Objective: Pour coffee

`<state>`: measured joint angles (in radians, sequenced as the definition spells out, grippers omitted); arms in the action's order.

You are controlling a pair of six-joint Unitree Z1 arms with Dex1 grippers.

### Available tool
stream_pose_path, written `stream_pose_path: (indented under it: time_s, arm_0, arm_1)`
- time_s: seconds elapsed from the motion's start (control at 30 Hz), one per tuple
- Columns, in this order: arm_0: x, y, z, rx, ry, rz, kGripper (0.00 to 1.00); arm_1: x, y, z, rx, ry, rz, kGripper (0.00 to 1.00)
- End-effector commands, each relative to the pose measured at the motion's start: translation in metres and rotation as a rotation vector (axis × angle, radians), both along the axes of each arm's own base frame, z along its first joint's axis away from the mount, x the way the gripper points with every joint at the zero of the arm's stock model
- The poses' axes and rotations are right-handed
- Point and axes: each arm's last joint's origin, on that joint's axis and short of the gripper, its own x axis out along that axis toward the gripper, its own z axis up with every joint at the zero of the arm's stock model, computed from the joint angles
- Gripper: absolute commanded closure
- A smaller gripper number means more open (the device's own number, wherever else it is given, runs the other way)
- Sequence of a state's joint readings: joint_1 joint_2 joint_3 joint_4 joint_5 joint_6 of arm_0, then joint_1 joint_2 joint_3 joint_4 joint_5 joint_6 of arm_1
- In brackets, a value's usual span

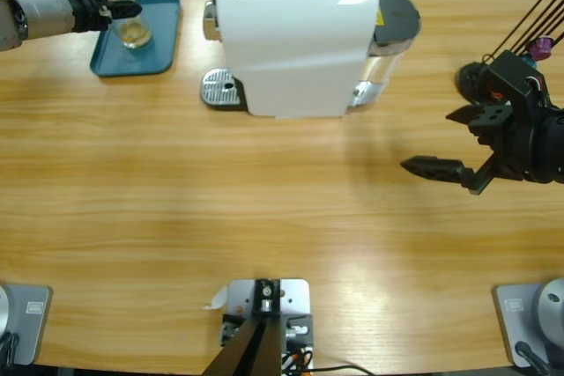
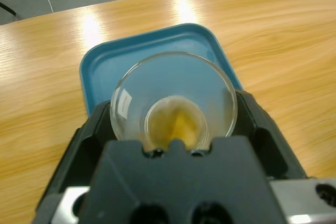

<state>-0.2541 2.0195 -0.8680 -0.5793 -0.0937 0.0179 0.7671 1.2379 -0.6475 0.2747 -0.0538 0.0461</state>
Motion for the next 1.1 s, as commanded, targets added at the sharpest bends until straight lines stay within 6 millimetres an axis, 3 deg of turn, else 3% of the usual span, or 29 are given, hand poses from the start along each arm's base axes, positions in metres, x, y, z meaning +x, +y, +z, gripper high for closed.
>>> stream_pose_path:
  time_s: [0.03, 0.07, 0.1, 0.13, 0.37, 0.5, 0.6, 0.7, 0.9, 1.1]
  arm_0:
    - [0.005, -0.004, -0.017, 0.035, 0.1, 0.007, 0.805]
    - [0.005, -0.004, -0.017, 0.036, 0.101, 0.007, 0.258]
    - [0.004, -0.004, -0.017, 0.037, 0.102, 0.006, 0.067]
    - [0.003, -0.004, -0.017, 0.038, 0.102, 0.004, 0.037]
    - [-0.008, -0.002, -0.015, 0.04, 0.104, -0.01, 0.004]
    - [-0.032, 0.004, 0.019, 0.016, 0.001, -0.022, 0.004]
    - [-0.063, 0.012, 0.062, -0.012, -0.104, -0.005, 0.004]
    - [-0.092, 0.01, 0.085, -0.031, -0.128, -0.026, 0.004]
    - [-0.142, -0.013, 0.107, -0.053, -0.078, -0.109, 0.004]
    - [-0.214, -0.027, 0.115, -0.156, 0.031, -0.408, 0.004]
  arm_1:
    - [-0.002, 0.0, -0.005, -0.005, 0.015, 0.013, 0.0]
    - [-0.002, -0.001, -0.005, -0.006, 0.015, 0.013, 0.0]
    - [-0.002, -0.001, -0.005, -0.007, 0.015, 0.012, 0.0]
    - [-0.002, -0.001, -0.005, -0.007, 0.015, 0.012, 0.0]
    - [-0.002, -0.001, -0.005, -0.007, 0.016, 0.013, 0.0]
    - [-0.003, -0.002, -0.004, -0.003, 0.013, 0.013, 0.0]
    - [-0.004, -0.003, -0.003, 0.002, 0.008, 0.013, 0.0]
    - [-0.005, -0.004, -0.003, 0.004, 0.003, 0.013, 0.0]
    - [-0.007, -0.005, -0.002, 0.014, -0.005, 0.015, 0.0]
    - [-0.01, -0.008, 0.0, 0.036, -0.022, 0.018, 0.0]
